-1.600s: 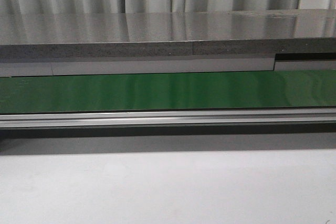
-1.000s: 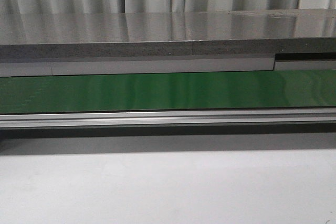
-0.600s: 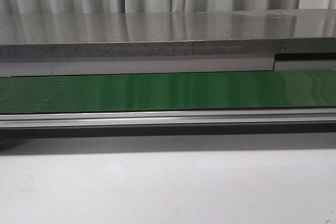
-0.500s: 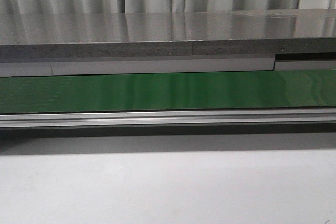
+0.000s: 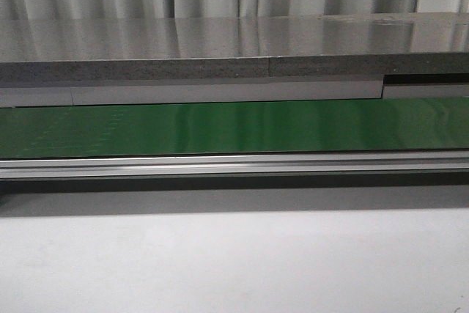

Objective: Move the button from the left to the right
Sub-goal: 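Move the left gripper down toward the yellow button in the blue tray, then grasp the yellow push button's body with the left gripper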

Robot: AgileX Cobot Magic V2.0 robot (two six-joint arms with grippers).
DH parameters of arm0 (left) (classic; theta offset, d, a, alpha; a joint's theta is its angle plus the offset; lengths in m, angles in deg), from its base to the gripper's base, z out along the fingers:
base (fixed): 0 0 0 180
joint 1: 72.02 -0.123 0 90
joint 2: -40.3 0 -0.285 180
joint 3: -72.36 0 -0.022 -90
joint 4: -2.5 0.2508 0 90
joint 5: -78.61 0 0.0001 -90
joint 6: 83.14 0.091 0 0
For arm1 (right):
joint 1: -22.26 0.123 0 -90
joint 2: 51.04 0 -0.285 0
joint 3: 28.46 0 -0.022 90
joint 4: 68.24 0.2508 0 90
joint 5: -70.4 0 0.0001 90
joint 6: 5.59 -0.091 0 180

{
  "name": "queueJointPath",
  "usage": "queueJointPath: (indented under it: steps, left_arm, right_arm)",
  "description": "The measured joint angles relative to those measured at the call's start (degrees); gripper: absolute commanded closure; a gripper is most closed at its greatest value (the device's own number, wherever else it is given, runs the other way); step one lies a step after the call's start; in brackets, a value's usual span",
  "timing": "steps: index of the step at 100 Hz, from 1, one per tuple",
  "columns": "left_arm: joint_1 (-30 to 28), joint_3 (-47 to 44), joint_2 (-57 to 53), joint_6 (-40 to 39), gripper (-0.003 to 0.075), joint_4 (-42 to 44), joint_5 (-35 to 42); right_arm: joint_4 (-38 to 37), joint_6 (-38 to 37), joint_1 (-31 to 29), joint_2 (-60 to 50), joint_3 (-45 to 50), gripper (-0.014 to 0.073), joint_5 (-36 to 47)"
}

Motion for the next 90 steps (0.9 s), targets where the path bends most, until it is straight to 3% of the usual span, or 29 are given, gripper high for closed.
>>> queueJointPath:
  steps: [38, 47, 62, 69, 75, 90]
  left_arm:
    - [0.0, 1.34, 7.08, 1.72, 0.0713, -0.1, -1.43]
    - [0.0, 1.34, 7.08, 2.35, 0.0589, -0.1, -1.33]
    - [0.0, 1.34, 7.08, 2.69, 0.0174, -0.1, -1.33]
    - [0.0, 1.34, 7.08, 2.78, 0.004, -0.1, -1.33]
    - [0.0, 1.34, 7.08, 2.78, 0.0005, -0.1, -1.33]
    - [0.0, 1.34, 7.08, 2.78, 0.0064, 0.3, -1.33]
  right_arm:
    - [0.0, 0.0, 0.0, 0.0, 0.0, 0.0662, 0.0]
    - [0.0, 0.36, 0.0, 0.0, 0.0, 0.0662, 0.0]
    - [0.0, 0.0, 0.0, 0.0, 0.0, 0.0662, 0.0]
    - [0.0, 0.0, 0.0, 0.0, 0.0, 0.0662, 0.0]
    - [0.0, 0.0, 0.0, 0.0, 0.0, 0.0662, 0.0]
    - [0.0, 0.0, 0.0, 0.0, 0.0, 0.0662, 0.0]
